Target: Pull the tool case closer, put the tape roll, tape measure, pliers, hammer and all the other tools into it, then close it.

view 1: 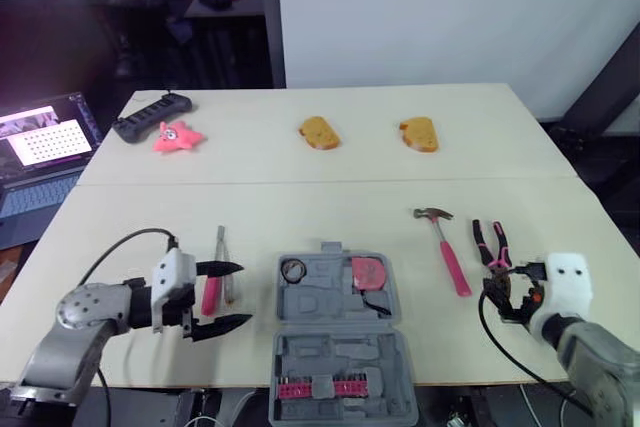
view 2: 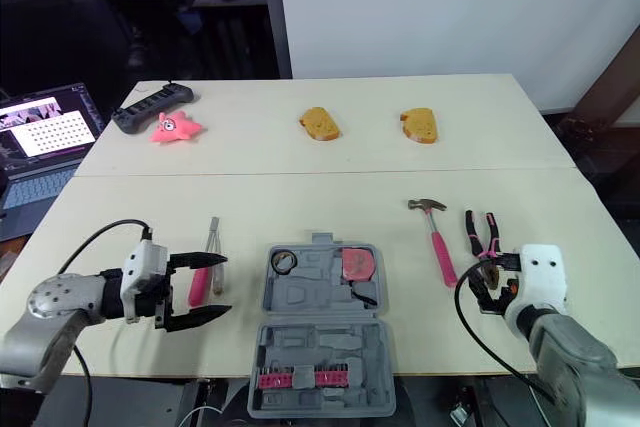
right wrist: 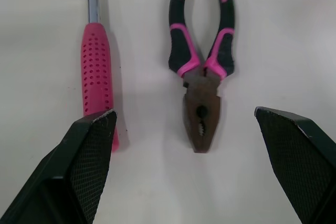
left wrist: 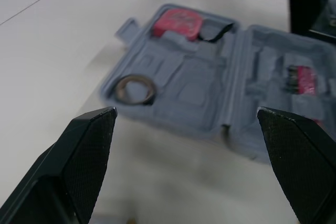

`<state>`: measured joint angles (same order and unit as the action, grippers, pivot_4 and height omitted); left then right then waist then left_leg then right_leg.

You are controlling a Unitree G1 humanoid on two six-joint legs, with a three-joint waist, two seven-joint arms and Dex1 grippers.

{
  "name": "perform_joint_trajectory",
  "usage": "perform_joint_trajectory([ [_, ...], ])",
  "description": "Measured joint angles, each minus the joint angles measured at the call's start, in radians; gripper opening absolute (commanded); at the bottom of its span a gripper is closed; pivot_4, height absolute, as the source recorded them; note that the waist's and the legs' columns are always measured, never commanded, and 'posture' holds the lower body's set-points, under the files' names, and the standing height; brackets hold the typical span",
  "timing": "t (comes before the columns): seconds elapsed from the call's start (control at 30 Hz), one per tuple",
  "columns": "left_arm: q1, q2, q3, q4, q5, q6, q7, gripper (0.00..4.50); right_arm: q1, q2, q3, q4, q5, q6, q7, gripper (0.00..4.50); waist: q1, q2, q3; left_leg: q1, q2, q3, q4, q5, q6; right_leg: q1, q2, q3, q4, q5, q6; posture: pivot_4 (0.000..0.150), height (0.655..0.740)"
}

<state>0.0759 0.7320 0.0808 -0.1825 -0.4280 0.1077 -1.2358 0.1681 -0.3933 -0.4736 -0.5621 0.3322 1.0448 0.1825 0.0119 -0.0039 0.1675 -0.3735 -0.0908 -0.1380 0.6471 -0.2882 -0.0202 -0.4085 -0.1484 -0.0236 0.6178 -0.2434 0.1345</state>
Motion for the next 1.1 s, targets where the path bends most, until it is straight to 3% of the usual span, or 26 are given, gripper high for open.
perform_joint_trajectory([
  [0.33, 0.03, 0.002, -0.03, -0.078, 0.0, 0.012, -0.004, 4.5, -0.169, 0.016, 0.032, 0.161, -0.034, 0.083, -0.081, 4.45, -0.001, 0.005, 0.002, 0.0, 0.0, 0.0, 0.0, 0.0, 0.0, 0.0, 0.0, 0.0, 0.0, 0.0, 0.0, 0.15, 0.74],
  [1.1, 0.054, -0.014, -0.055, -0.098, 0.002, 0.009, 0.041, 4.5, -0.357, -0.014, -0.012, 0.245, -0.069, 0.361, -0.135, 4.45, -0.002, 0.006, 0.002, 0.0, -0.001, 0.0, 0.0, 0.0, 0.0, 0.0, 0.0, 0.0, 0.001, 0.0, 0.0, 0.15, 0.74],
])
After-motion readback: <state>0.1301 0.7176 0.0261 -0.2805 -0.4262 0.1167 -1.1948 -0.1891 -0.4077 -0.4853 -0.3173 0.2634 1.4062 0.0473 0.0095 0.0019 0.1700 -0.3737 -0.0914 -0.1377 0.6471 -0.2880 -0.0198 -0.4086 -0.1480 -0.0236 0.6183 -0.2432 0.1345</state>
